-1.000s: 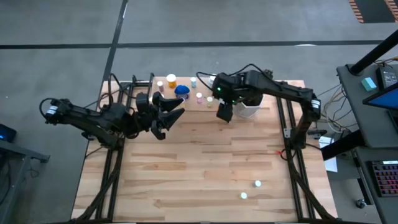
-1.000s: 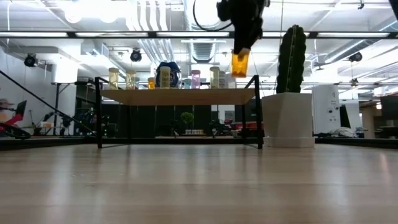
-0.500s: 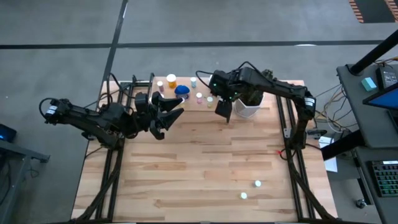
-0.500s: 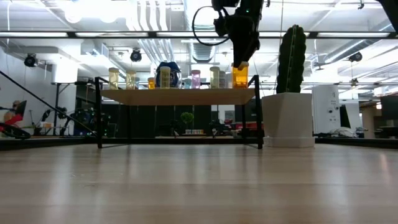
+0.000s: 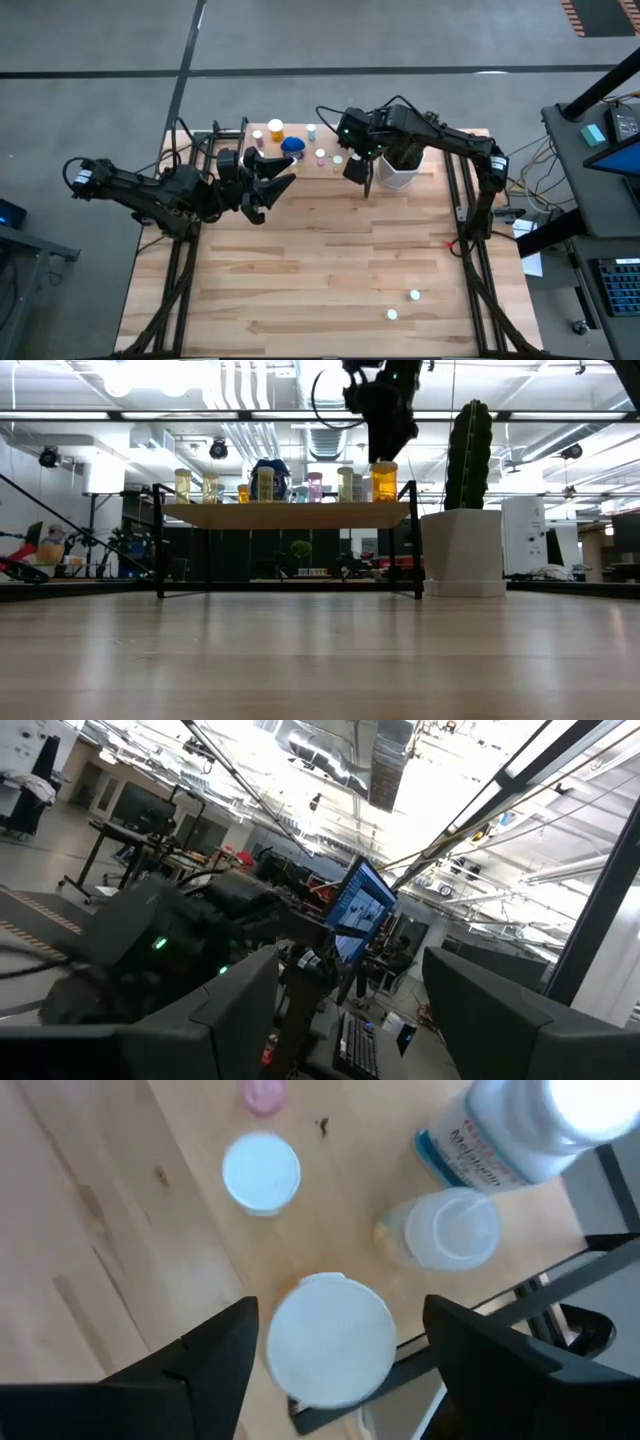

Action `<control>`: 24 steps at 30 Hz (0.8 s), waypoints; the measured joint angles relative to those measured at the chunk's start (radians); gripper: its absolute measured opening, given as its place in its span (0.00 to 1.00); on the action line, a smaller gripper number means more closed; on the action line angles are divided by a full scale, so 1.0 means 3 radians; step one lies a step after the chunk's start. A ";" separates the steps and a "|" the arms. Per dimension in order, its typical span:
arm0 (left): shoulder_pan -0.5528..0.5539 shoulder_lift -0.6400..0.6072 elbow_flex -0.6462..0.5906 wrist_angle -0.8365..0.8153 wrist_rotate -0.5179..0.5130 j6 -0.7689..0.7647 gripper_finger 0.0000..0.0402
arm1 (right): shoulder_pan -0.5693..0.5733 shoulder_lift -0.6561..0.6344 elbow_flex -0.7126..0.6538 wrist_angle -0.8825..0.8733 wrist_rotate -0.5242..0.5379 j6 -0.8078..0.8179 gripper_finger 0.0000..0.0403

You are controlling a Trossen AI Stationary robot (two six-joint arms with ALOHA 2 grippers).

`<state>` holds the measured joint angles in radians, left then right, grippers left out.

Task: Pick and place medicine bottles onto shelf by color
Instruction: Put the yellow pill bottle on the shelf

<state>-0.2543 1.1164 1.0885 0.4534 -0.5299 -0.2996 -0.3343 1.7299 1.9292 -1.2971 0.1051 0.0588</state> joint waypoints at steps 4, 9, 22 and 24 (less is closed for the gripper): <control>0.0000 0.0015 0.0000 -0.0031 -0.0001 -0.0003 0.58 | 0.0128 -0.0172 0.0198 -0.0062 -0.0003 0.0277 0.68; -0.0017 0.0084 -0.0001 -0.0084 0.0033 -0.0029 0.58 | 0.0616 -0.0624 0.0249 -0.0096 -0.0029 0.0717 0.66; -0.0427 0.0611 0.0166 -0.0089 0.0199 -0.0381 0.58 | 0.2917 -0.1688 -0.0977 0.1042 0.0505 0.1372 0.62; -0.0495 0.0720 0.0238 -0.0091 0.0202 -0.0381 0.58 | 0.3197 -0.1784 -0.1249 0.1230 0.0559 0.1567 0.62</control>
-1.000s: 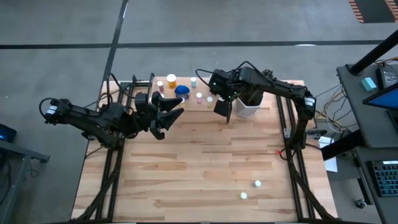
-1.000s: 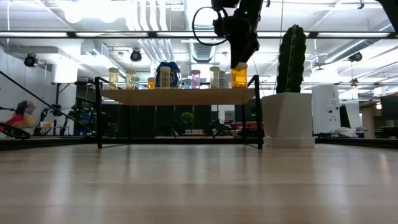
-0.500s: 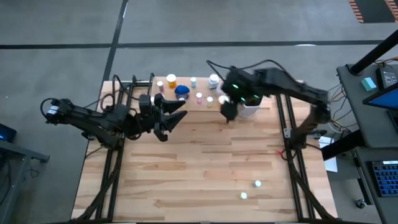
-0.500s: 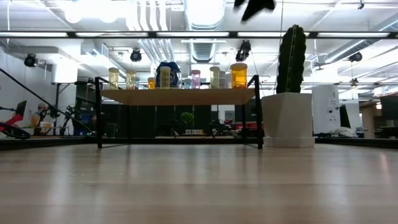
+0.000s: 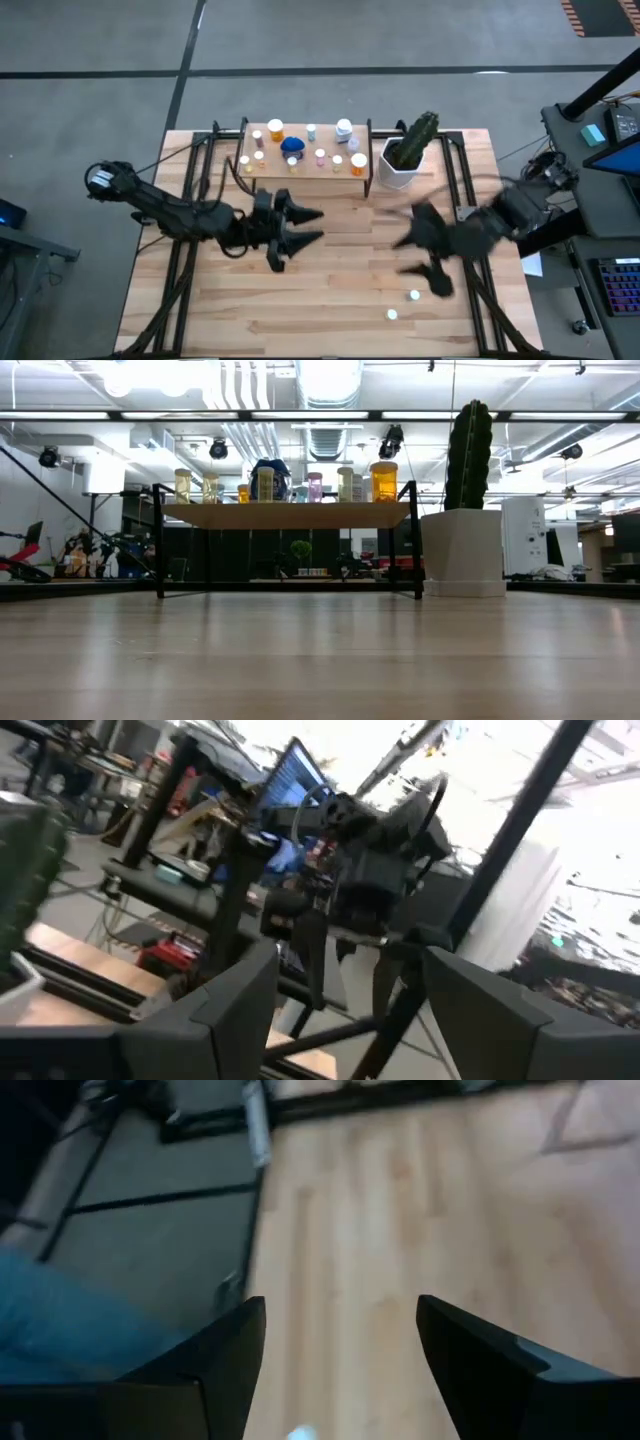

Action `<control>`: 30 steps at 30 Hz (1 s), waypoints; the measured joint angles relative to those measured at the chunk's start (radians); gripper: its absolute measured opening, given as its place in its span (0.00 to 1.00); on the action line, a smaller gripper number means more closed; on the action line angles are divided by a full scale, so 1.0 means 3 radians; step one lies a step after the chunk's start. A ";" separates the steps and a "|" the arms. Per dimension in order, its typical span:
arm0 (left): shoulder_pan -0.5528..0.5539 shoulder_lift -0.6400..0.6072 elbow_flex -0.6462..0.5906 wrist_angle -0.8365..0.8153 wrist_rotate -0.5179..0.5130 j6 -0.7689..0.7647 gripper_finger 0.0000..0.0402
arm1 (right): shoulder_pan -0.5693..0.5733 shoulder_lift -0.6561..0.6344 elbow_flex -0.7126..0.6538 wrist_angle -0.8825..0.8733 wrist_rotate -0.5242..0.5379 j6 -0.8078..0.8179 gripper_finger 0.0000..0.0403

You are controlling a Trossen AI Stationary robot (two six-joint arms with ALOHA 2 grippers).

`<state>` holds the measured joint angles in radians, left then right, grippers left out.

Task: Pick and place medicine bottles onto shelf by color
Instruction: Put the yellow pill bottle on the shelf

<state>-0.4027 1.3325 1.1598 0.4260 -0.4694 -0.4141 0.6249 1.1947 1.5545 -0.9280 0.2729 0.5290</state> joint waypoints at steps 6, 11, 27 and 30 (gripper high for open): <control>-0.0122 0.0388 0.0348 -0.0377 0.0000 -0.0002 0.58 | 0.0571 -0.0079 -0.0624 0.0069 0.0067 0.1091 0.62; -0.0147 0.0751 0.0871 -0.1319 0.0144 -0.0025 0.58 | 0.0962 -0.0003 -0.1006 0.0069 0.0198 0.1702 0.62; -0.0053 0.1992 0.1871 -0.2607 0.1300 0.1373 0.58 | 0.1561 -0.0047 -0.1622 0.0341 0.2697 0.2539 0.62; 0.0072 0.2127 0.1833 -0.2134 0.1802 0.1318 0.58 | 0.1561 -0.0047 -0.1673 0.0554 0.3176 0.2453 0.62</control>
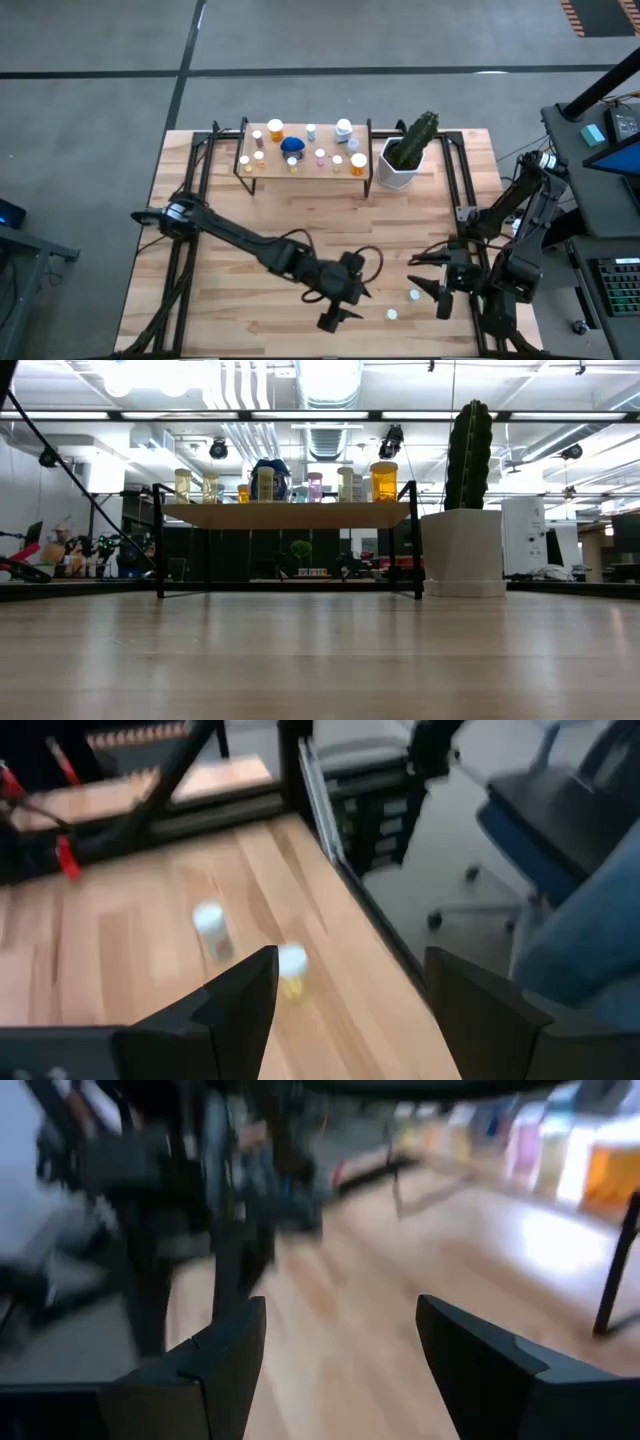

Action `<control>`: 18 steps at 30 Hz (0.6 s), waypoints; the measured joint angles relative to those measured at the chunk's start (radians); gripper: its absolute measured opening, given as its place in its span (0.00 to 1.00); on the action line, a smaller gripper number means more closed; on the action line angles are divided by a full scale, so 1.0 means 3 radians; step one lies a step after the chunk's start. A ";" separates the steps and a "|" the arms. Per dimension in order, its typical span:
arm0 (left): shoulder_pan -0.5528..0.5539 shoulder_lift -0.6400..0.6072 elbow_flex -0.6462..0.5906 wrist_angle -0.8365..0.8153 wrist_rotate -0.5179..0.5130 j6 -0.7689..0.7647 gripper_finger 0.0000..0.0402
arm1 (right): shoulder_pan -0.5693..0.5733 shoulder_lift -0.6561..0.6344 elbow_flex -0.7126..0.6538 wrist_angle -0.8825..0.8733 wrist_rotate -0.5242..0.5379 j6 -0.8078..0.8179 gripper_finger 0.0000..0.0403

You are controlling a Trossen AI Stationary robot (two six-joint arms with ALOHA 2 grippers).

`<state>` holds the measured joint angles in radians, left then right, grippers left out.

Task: Pick and place medicine bottles onto shelf by color
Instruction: Put the yellow pill bottle on the shelf

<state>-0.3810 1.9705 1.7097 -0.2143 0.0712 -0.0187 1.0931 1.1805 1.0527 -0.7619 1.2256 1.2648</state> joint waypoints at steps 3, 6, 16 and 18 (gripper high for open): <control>0.0078 0.0132 -0.0004 0.0253 -0.0019 0.0031 0.58 | 0.0000 0.0000 -0.0036 0.0160 0.0440 -0.0133 0.62; 0.0117 0.0326 -0.0025 0.0549 -0.0083 0.0158 0.58 | 0.0000 0.0000 -0.0018 0.0156 0.0663 -0.0181 0.62; 0.0115 0.0771 -0.0047 0.1378 -0.0091 0.0016 0.58 | 0.0045 -0.0003 0.0437 0.0162 0.0719 -0.0726 0.62; 0.0117 0.0810 -0.0037 0.1385 -0.0229 0.0094 0.58 | 0.0069 -0.0029 0.0637 0.0166 0.0720 -0.1062 0.62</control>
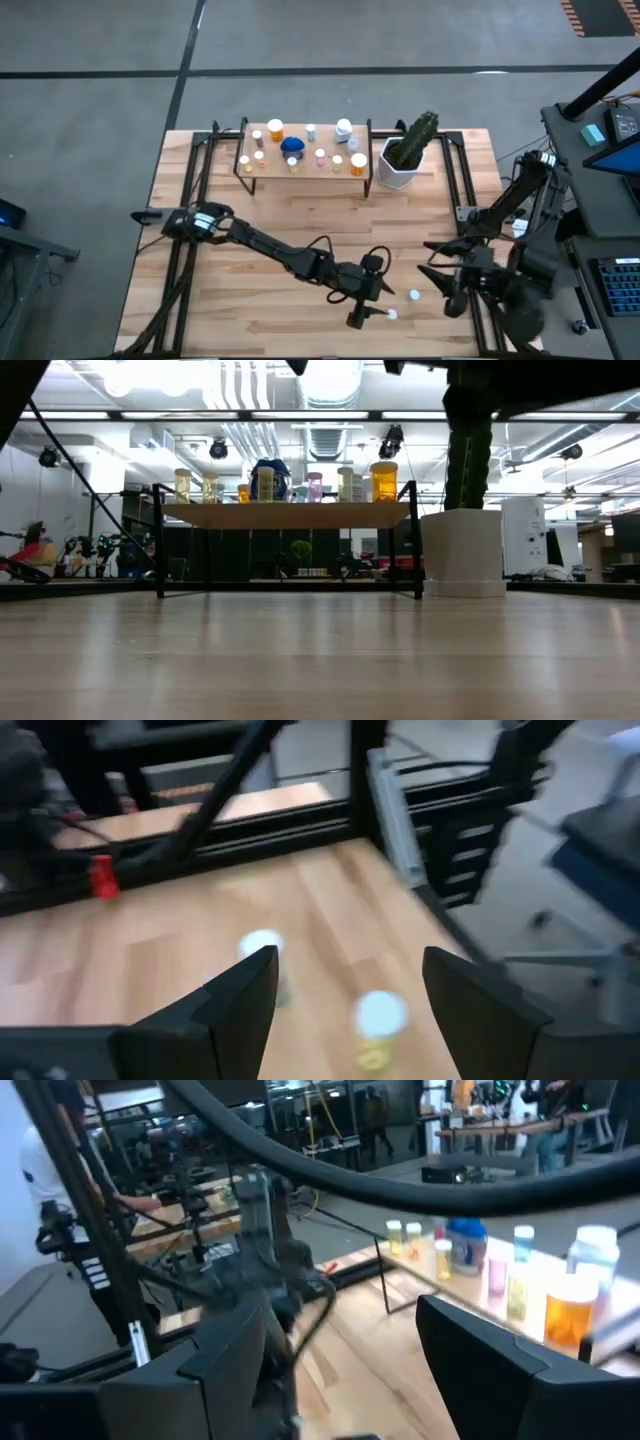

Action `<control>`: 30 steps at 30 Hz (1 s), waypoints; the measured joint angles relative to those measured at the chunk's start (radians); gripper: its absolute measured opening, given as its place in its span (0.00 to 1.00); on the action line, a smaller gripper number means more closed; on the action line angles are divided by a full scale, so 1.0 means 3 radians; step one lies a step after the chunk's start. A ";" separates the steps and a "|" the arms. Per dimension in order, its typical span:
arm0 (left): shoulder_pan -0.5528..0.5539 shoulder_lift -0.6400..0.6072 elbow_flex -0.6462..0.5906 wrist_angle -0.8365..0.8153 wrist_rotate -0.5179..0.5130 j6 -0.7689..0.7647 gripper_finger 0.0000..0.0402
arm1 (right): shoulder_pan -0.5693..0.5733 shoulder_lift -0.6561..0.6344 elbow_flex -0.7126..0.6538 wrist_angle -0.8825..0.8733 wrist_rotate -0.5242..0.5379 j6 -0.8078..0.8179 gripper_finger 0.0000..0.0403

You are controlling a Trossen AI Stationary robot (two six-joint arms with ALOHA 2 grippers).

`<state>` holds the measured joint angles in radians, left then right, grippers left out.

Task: Pick and place medicine bottles onto shelf by color
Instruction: Put the yellow pill bottle on the shelf

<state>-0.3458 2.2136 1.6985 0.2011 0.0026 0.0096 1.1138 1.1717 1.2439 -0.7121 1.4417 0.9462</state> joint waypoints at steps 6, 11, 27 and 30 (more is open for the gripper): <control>-0.0030 0.0161 -0.0012 0.0099 -0.0044 0.0059 0.58 | -0.0006 -0.0118 0.0496 -0.0028 0.0010 -0.0745 0.62; -0.0133 0.0324 0.0017 0.0438 -0.0003 -0.0094 0.58 | -0.0004 -0.0163 0.0681 -0.0035 0.0010 -0.1074 0.62; -0.0131 0.0761 0.0042 0.0938 -0.0058 -0.0405 0.58 | -0.0004 -0.0143 0.0650 -0.0051 0.0008 -0.1036 0.62; -0.0127 0.0761 0.0009 0.0929 -0.0066 -0.0448 0.58 | -0.0004 -0.0143 0.0650 -0.0051 0.0008 -0.1036 0.62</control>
<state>-0.3838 2.4420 1.7013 0.4798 -0.0171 -0.1249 1.1126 1.1290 1.4387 -0.7273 1.4441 0.6353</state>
